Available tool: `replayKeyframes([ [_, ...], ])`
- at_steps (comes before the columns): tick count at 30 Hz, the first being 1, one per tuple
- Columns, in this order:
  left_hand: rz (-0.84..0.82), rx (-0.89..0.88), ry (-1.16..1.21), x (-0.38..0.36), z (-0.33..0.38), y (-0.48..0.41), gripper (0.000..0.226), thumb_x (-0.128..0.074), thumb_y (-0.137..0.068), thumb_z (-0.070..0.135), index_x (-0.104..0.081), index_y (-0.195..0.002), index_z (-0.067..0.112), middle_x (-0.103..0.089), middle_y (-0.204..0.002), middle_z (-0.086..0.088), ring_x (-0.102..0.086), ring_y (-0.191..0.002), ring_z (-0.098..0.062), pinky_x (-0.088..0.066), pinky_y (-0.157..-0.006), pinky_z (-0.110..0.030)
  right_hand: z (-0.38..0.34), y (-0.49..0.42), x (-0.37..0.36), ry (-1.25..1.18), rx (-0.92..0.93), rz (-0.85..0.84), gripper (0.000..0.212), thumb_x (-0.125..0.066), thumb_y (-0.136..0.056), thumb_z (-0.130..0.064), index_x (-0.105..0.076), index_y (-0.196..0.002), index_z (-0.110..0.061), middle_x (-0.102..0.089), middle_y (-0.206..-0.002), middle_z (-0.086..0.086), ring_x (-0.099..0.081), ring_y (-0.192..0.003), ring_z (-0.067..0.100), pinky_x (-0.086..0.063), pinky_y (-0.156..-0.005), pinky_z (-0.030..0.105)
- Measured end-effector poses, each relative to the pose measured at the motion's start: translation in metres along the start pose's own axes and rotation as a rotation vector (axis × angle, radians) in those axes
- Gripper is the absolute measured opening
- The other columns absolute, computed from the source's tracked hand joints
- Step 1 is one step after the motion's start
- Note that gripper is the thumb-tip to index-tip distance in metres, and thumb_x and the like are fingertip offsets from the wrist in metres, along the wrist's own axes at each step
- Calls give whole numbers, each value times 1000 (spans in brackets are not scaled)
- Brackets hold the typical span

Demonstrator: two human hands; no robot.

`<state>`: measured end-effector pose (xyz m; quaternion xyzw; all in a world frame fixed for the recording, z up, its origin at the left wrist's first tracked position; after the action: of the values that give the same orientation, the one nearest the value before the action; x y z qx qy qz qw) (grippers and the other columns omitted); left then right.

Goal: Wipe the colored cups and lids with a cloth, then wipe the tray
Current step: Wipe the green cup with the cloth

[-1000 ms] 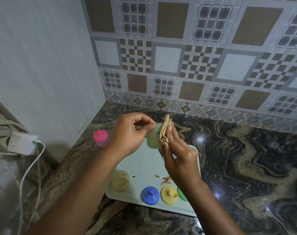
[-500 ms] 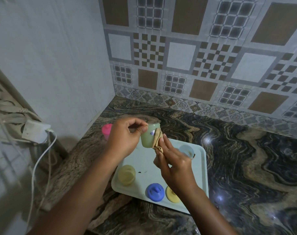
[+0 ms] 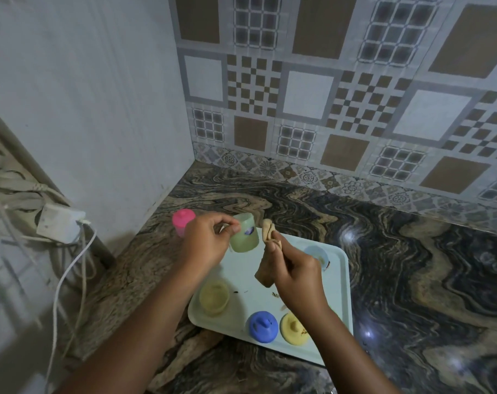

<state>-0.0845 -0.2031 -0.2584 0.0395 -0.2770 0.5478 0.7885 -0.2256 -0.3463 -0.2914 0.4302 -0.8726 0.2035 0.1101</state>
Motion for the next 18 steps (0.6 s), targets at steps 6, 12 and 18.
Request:
replayKeyframes([
  [6,-18,-52,-128,-27,-22,-47,5,-77,-84,18,-76,-89,18,-73,-95,0,-66,-86,-14,-54,-80,-31,2,-57,-9,-28,-153,34,52,-53,-105,-27,-55,-55,-16,-50,-37,-14,-44,-37,1,-30,-46,11],
  [12,-124,-45,-255,-61,-51,-91,11,-72,-87,12,-77,-96,9,-75,-98,-6,-64,-82,-14,-48,-77,-23,37,-108,-35,-47,-333,67,56,-53,-104,-37,-54,-54,-12,-57,-43,-5,-44,-40,3,-34,-47,23],
  [18,-194,-13,-337,-87,-83,-115,12,-72,-85,10,-78,-95,8,-74,-101,-11,-68,-94,-26,-45,-83,-25,60,-131,-49,45,-401,107,58,-54,-103,-35,-42,-50,-14,-38,-40,-4,-36,-36,8,-27,-41,22],
])
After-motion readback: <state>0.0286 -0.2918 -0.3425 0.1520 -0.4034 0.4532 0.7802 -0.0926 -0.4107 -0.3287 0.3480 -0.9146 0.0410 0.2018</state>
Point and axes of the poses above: each hand's wrist, its own y-axis away from the middle knuckle, its own x-axis out of the back of the hand, z = x × y, the point moved 4 cm from there along -y, towards the middle knuckle
